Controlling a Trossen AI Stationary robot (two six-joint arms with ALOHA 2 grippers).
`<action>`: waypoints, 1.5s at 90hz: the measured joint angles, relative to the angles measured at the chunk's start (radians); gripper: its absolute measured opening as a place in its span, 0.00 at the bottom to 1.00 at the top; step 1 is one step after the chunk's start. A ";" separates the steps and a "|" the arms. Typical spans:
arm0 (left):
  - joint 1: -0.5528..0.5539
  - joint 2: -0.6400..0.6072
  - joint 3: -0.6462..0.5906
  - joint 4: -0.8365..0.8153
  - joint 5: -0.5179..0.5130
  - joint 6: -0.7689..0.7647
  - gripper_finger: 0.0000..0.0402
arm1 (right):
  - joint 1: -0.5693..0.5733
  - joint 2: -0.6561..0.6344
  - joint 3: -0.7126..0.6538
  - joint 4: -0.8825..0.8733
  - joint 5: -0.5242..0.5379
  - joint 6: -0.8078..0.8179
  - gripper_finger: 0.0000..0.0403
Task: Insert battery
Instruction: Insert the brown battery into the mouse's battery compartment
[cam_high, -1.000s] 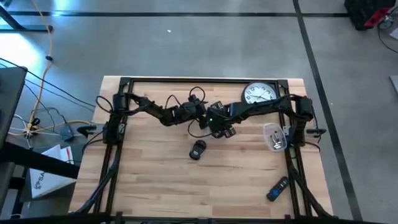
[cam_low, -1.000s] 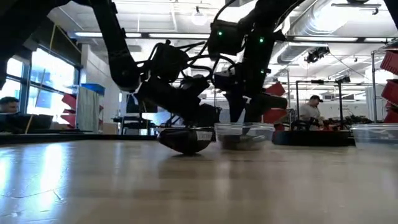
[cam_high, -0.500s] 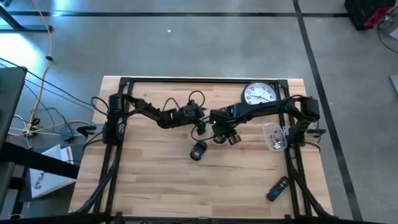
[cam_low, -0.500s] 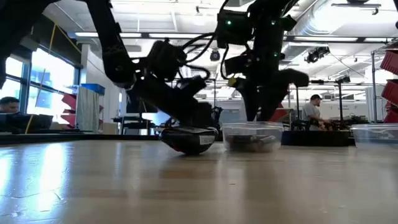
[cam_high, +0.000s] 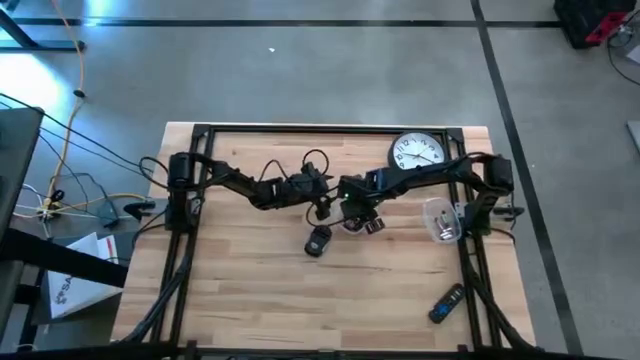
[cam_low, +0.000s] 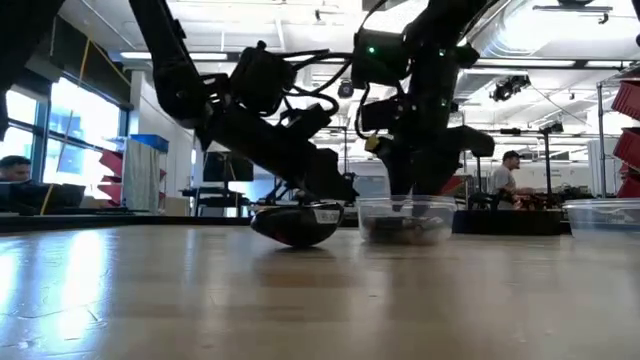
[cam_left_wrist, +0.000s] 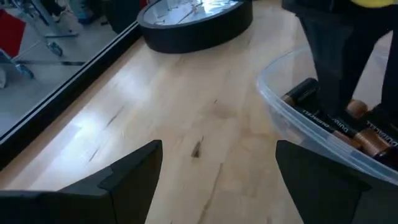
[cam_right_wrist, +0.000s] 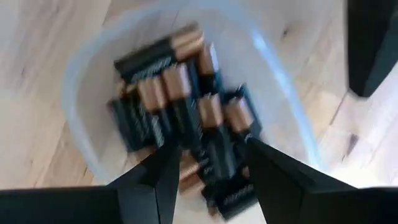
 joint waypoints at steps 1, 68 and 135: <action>0.000 0.000 0.000 -0.001 0.000 -0.002 0.74 | 0.000 0.000 -0.001 0.001 -0.001 0.000 0.38; 0.009 0.000 0.000 -0.008 0.002 0.003 0.74 | -0.006 -0.002 0.035 -0.037 -0.004 0.012 0.33; -0.007 0.001 0.001 -0.090 0.133 -0.014 0.74 | -0.017 0.049 0.037 -0.056 0.028 -0.105 0.33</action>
